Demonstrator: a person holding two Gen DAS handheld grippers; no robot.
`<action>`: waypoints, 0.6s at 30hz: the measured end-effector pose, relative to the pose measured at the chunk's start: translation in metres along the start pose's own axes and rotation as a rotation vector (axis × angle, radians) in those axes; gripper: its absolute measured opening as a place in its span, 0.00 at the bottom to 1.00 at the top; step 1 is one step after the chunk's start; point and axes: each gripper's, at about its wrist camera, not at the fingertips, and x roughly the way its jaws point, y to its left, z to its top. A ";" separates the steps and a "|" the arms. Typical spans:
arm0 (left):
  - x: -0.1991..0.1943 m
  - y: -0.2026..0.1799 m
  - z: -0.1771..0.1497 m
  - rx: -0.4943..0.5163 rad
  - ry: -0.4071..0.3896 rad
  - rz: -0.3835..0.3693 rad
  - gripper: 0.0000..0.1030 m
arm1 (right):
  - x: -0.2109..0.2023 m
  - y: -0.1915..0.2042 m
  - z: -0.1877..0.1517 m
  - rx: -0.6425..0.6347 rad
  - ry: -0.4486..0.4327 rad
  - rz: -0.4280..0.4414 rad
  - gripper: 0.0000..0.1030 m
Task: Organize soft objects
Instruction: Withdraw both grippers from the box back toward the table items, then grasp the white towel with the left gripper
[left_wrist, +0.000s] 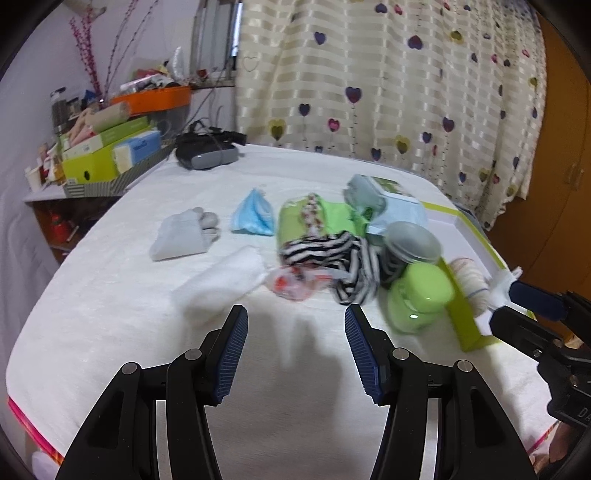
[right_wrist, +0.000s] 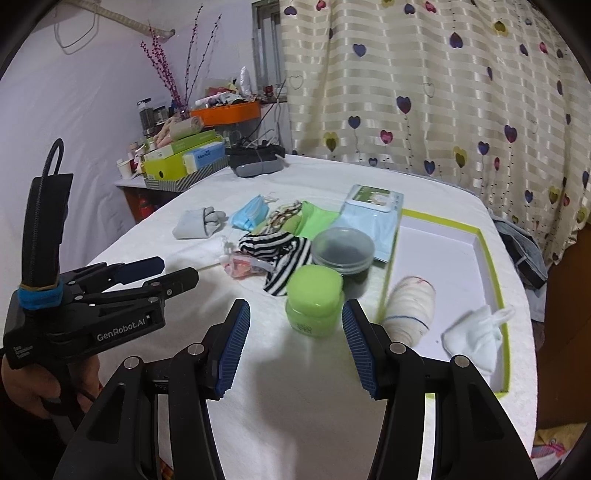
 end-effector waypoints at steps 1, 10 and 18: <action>0.002 0.005 0.001 -0.005 0.000 0.009 0.53 | 0.003 0.002 0.001 -0.005 0.003 0.003 0.52; 0.021 0.058 0.010 -0.072 0.007 0.067 0.59 | 0.028 0.021 0.013 -0.046 0.027 0.042 0.52; 0.052 0.072 0.020 -0.035 0.040 0.042 0.63 | 0.046 0.032 0.023 -0.076 0.044 0.070 0.52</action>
